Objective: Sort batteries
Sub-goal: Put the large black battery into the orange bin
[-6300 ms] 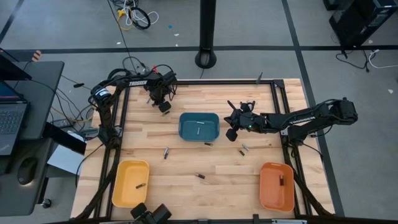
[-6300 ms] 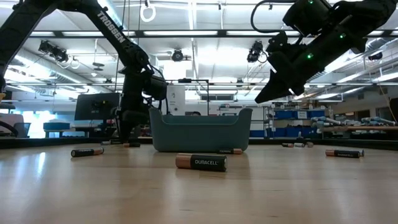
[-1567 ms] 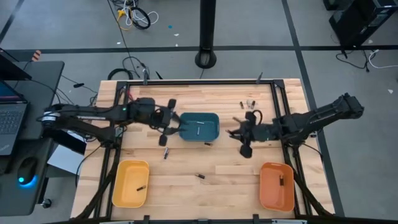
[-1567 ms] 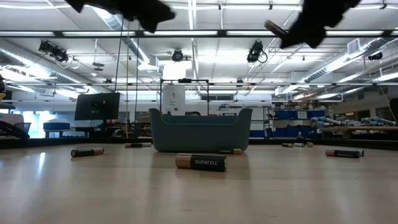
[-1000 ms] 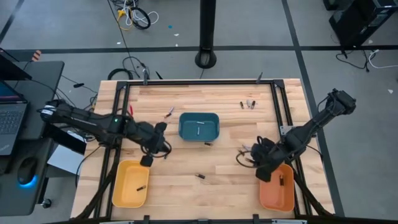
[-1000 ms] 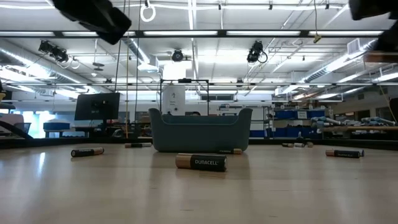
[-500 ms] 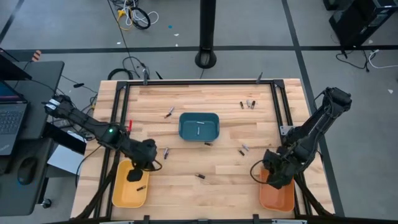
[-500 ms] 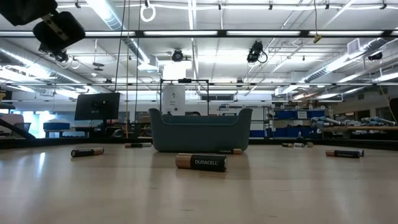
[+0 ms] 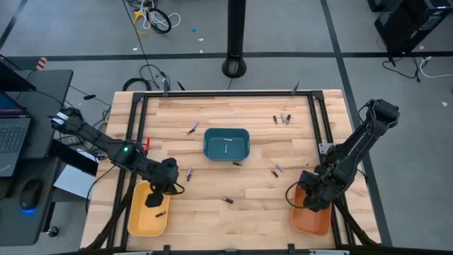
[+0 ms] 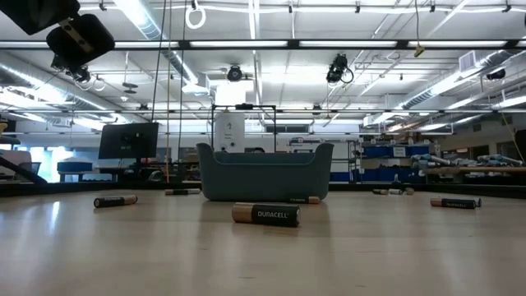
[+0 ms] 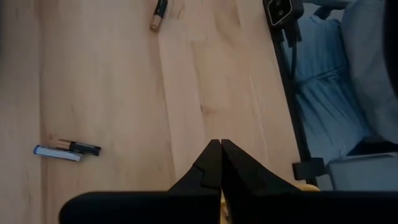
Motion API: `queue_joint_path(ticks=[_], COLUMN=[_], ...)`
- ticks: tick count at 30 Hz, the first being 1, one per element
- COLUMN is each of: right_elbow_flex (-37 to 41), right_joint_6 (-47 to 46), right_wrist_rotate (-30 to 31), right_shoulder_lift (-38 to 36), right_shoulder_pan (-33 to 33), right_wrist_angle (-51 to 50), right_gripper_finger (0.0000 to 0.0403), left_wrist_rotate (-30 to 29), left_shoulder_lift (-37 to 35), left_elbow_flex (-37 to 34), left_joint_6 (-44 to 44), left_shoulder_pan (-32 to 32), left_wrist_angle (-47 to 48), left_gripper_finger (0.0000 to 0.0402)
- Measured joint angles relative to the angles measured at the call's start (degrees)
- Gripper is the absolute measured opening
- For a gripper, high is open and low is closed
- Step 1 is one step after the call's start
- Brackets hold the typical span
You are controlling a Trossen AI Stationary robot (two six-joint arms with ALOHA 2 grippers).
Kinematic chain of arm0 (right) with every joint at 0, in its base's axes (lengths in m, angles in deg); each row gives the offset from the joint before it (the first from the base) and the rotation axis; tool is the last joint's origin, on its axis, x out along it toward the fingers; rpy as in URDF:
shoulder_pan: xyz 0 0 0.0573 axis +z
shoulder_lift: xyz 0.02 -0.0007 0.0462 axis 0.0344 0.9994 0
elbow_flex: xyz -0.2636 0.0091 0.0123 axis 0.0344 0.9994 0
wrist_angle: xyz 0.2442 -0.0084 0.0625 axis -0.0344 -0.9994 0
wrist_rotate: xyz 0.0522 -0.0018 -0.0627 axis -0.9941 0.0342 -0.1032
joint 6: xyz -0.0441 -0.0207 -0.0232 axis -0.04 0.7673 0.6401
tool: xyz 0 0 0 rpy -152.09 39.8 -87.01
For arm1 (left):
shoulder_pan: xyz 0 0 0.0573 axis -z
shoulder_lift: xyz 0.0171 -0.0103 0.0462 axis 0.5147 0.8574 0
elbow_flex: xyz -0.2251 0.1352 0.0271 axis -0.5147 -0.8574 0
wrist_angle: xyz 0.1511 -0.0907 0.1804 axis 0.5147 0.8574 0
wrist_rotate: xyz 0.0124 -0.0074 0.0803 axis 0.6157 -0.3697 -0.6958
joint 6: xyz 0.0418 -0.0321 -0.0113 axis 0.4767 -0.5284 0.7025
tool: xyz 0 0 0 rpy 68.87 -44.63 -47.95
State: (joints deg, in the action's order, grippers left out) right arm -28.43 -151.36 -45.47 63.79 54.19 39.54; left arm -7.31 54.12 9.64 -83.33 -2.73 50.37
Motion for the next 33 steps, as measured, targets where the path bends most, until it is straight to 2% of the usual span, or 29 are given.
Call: queue_joint_path(ticks=[7, 11, 18, 22, 25, 27, 31, 33], right_elbow_flex=[0.04, 0.04, -0.46, -3.96, -6.99, -8.04, -7.91, -7.88], right_joint_6=[9.46, 8.92, 2.7, 3.39, 5.98, 9.27, 17.96, 22.8], right_wrist_rotate=[1.92, -0.41, -6.04, -5.81, -3.92, -2.23, -1.68, -3.71], right_shoulder_lift=[0.0, 0.0, 0.02, 0.02, 0.02, -0.02, 1.04, 3.37], right_shoulder_pan=[-2.76, -4.29, -5.28, -5.49, -6.0, -6.89, -10.4, -12.33], right_wrist_angle=[1.2, 4.46, 4.58, 3.08, 3.41, 5.84, 13.98, 16.83], right_gripper_finger=[0.0058, 0.0063, 0.018, 0.02, 0.0174, 0.0135, 0.0029, 0.0013], left_wrist_rotate=[-1.14, -1.21, -1.85, -2.08, -2.13, -2.3, -2.34, -2.55], left_shoulder_lift=[0.0, 0.0, 0.0, 0.0, 0.02, 0.02, 0.02, 0.02], left_elbow_flex=[0.0, 0.0, 0.0, 0.0, 0.0, 0.0, 0.0, 0.0], left_joint_6=[0.66, 0.39, -0.41, -0.41, 0.1, 0.45, 0.58, 0.69], left_shoulder_pan=[0.0, 0.0, 0.0, 0.0, 0.0, 0.0, 0.0, 0.0], left_wrist_angle=[-1.06, -1.07, -1.05, -1.05, -1.05, -1.22, -1.34, -1.32], left_gripper_finger=[0.0007, 0.0007, 0.0007, 0.0007, 0.0007, 0.0007, 0.0007, 0.0007])
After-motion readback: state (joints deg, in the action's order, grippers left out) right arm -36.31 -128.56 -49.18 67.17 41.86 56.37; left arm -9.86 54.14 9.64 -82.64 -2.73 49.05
